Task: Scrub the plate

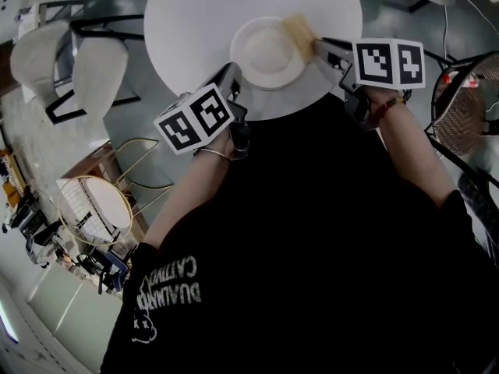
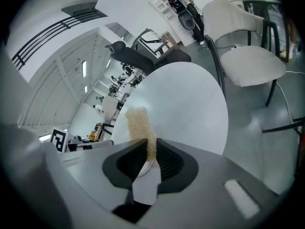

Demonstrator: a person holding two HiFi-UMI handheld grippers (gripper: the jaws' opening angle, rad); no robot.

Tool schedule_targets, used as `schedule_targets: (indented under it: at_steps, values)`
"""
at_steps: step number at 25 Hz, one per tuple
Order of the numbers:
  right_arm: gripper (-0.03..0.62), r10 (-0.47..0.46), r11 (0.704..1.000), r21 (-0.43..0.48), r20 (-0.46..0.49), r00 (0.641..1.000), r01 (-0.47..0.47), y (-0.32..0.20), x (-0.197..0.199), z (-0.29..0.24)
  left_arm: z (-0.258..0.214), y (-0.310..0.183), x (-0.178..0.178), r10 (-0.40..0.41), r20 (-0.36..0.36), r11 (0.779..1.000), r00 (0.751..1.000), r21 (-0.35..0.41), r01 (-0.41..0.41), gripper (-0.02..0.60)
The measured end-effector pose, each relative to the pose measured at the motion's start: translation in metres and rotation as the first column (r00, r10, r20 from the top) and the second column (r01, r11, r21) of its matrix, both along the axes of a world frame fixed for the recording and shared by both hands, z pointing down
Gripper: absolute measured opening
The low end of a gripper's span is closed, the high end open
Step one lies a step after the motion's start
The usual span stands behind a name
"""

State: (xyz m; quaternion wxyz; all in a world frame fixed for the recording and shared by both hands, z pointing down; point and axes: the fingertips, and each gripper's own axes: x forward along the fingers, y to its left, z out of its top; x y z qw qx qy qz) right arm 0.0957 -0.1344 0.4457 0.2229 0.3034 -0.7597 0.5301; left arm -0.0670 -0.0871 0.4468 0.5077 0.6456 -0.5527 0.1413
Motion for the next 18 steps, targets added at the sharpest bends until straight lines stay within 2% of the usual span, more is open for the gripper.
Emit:
schedule_targets:
  at_steps: [6, 8, 10, 13, 18]
  values:
    - [0.063, 0.028, 0.999, 0.03, -0.008, 1.0, -0.028, -0.009, 0.011, -0.003, 0.006, 0.002, 0.001, -0.014, -0.002, 1.0, 1.0, -0.005, 0.014, 0.028]
    - [0.062, 0.035, 0.998, 0.052, 0.05, 0.998, -0.038, -0.012, 0.007, -0.014, 0.007, 0.002, 0.004, -0.019, -0.007, 1.0, 1.0, -0.003, 0.019, 0.028]
    - [0.063, 0.026, 0.997, 0.066, 0.146, 0.989, -0.036, -0.012, -0.007, -0.029, 0.008, 0.004, 0.004, -0.033, -0.018, 0.999, 0.999, -0.003, 0.033, 0.027]
    - [0.061, -0.071, 0.997, 0.027, 0.246, 0.967, 0.066, 0.007, -0.041, -0.037, 0.008, 0.005, 0.003, -0.068, -0.041, 0.998, 0.997, -0.005, 0.068, 0.028]
    - [0.058, -0.281, 0.957, -0.005, 0.207, 0.937, 0.289, 0.057, -0.078, -0.021, 0.007, 0.004, 0.004, -0.103, -0.07, 0.995, 0.992, 0.004, 0.103, 0.026]
